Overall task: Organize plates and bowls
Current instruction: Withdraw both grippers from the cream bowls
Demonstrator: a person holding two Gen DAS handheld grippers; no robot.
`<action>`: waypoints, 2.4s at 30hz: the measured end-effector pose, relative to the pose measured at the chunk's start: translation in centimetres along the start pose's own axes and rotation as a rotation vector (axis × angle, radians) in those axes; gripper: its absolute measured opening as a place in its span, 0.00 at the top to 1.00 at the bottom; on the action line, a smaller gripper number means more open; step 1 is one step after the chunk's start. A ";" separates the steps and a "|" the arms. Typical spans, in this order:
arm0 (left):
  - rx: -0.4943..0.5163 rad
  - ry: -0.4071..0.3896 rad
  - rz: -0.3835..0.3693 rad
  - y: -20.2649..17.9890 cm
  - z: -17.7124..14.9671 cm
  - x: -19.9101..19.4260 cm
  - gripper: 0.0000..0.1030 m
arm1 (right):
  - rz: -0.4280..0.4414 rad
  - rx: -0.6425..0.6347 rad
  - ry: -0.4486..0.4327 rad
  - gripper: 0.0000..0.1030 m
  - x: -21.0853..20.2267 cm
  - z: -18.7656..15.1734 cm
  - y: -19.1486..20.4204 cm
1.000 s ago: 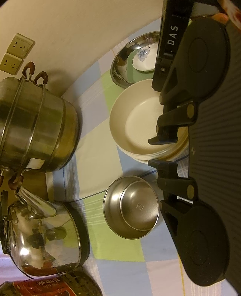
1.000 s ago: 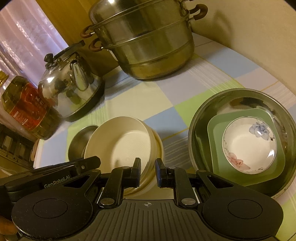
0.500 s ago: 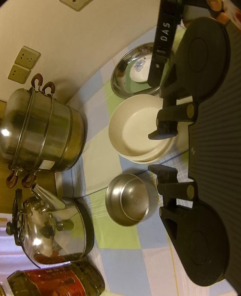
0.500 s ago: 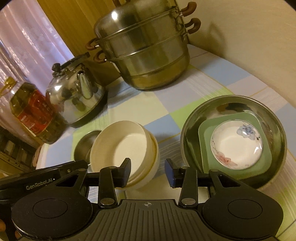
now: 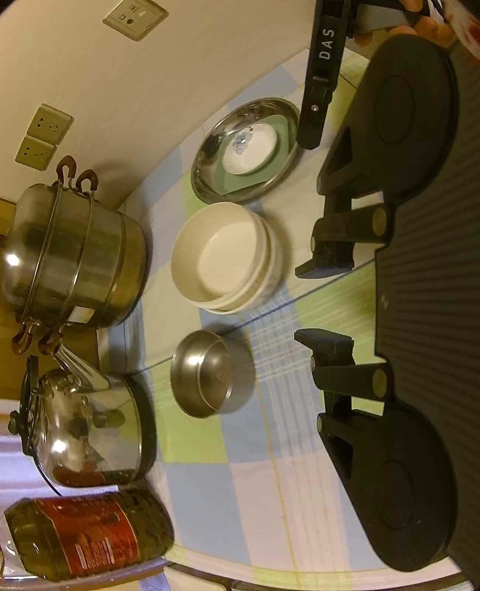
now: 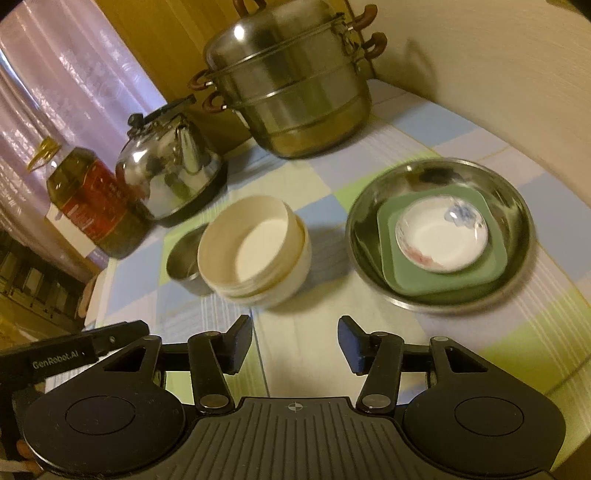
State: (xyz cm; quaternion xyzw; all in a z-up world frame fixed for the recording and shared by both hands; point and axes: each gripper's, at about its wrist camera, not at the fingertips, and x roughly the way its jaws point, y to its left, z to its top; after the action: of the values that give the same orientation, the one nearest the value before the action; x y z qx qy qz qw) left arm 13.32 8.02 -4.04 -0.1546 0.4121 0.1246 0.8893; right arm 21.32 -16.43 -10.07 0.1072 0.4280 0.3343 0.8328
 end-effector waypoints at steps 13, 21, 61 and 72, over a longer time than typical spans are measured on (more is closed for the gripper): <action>-0.031 0.048 0.038 -1.5 -4.6 -2.2 0.75 | 0.000 -0.039 0.071 0.42 -3.0 -4.2 -1.5; -0.063 0.046 0.081 -2.9 -6.3 -3.3 0.75 | 0.004 -0.075 0.107 0.42 -4.0 -5.5 -2.4; -0.107 0.072 0.116 4.4 -6.3 -4.1 0.74 | 0.048 -0.192 0.198 0.42 1.8 -6.9 6.2; -0.094 0.076 0.099 9.0 -3.8 -1.6 0.72 | 0.047 -0.095 0.171 0.42 6.0 -5.7 9.9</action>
State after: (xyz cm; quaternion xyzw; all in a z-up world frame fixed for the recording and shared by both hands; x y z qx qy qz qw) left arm 6.53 14.73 -6.71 -0.1804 0.4463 0.1815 0.8575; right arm 14.67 -5.71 -12.84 0.0486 0.4784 0.3819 0.7892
